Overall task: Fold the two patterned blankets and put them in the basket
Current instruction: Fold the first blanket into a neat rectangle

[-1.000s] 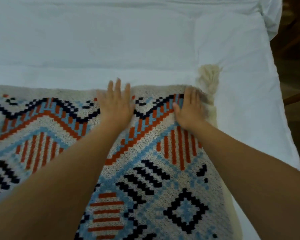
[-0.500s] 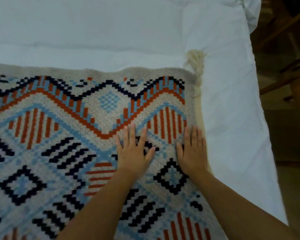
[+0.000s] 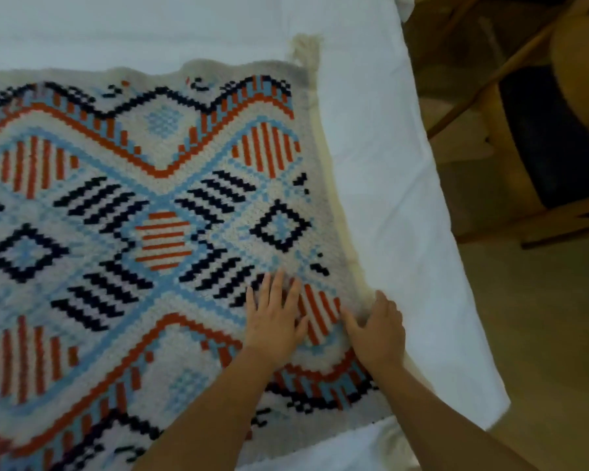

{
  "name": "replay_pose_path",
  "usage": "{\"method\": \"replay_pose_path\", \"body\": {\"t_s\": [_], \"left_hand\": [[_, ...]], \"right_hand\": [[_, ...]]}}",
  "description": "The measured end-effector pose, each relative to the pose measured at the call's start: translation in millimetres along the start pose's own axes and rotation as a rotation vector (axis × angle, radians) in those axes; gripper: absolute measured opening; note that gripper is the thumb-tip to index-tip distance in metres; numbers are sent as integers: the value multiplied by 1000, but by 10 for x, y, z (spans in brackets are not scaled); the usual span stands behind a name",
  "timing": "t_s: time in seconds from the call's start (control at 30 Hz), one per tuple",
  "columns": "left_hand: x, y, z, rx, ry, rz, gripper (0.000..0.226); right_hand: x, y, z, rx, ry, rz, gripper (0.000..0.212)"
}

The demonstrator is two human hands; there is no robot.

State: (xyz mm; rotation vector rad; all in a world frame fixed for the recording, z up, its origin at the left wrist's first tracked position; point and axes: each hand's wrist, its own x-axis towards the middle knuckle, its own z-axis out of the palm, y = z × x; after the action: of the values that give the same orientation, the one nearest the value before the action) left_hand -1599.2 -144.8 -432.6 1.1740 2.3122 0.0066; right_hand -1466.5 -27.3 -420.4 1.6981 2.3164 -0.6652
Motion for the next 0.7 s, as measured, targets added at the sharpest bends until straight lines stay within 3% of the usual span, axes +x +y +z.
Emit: {"method": "replay_pose_path", "body": {"t_s": [0.13, 0.23, 0.3, 0.4, 0.47, 0.57, 0.63, 0.7], "left_hand": [[-476, 472, 266, -106, -69, 26, 62], [-739, 851, 433, -313, -76, -94, 58], [-815, 1061, 457, -405, -71, -145, 59], [-829, 1217, 284, -848, -109, -261, 47], [-798, 1175, 110, -1147, -127, -394, 44], [-805, 903, -84, -1163, -80, -516, 36], [-891, 640, -182, -1119, 47, -574, 30], [-1022, 356, -245, -1076, 167, -602, 26]], "right_hand": [[-370, 533, -61, 12, -76, 47, 58], [-523, 760, -83, 55, -176, 98, 45], [-631, 785, -97, 84, -178, 32, 33], [-891, 650, -88, 253, -187, -152, 14], [-1109, 506, -49, 369, -190, -278, 22], [-1398, 256, 35, 481, -204, -439, 21], [-1545, 69, 74, 520, -218, -506, 12], [-1643, -172, 56, 565, -222, -529, 17]]}}
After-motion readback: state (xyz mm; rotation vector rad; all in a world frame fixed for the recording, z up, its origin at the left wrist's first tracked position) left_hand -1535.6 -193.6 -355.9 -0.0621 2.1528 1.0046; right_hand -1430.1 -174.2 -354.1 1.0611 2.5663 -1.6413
